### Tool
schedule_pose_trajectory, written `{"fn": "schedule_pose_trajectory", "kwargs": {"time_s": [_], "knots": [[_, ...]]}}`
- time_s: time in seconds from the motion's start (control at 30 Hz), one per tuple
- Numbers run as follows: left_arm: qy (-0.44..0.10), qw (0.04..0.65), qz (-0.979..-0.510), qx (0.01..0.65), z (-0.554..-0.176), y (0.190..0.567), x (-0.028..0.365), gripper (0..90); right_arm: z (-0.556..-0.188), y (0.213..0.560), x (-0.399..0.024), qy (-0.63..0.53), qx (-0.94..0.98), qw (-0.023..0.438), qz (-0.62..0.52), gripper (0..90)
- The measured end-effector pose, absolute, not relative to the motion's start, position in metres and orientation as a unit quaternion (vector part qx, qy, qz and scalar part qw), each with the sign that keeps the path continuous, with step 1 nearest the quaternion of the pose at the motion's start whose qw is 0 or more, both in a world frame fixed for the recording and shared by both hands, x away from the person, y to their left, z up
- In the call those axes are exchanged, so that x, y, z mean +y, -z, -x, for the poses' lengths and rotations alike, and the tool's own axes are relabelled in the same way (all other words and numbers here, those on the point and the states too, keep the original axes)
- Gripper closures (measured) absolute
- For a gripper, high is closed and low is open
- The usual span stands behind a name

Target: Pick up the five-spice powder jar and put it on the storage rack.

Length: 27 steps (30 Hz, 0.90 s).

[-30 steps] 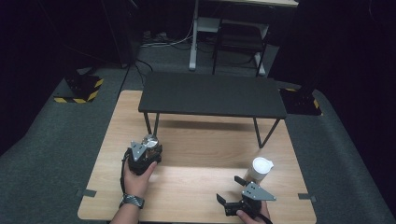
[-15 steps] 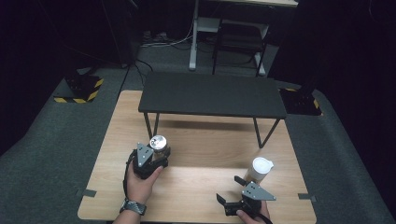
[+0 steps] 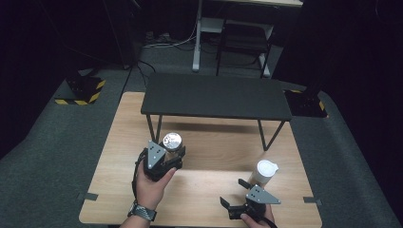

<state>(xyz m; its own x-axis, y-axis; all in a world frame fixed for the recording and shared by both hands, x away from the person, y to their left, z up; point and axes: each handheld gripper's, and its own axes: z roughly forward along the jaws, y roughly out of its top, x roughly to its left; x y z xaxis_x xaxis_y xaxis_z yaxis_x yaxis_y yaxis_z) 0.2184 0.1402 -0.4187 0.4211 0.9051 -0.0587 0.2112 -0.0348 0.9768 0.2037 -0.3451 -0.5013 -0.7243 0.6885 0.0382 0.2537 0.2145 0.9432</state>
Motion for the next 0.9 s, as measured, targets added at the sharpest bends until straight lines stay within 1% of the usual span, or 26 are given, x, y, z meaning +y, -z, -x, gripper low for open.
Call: {"fn": "schedule_pose_trajectory", "kwargs": {"time_s": [0.43,0.9], "knots": [[-0.345,0.555,-0.631,0.418,-0.215,0.388,0.133,30.9,-0.204,0.501,-0.345,-0.542,0.755,0.200,-0.309,0.1],[-0.365,0.565,-0.616,0.411,-0.233,0.356,0.123,30.9,-0.205,0.501,-0.344,-0.542,0.757,0.200,-0.306,0.0]]}}
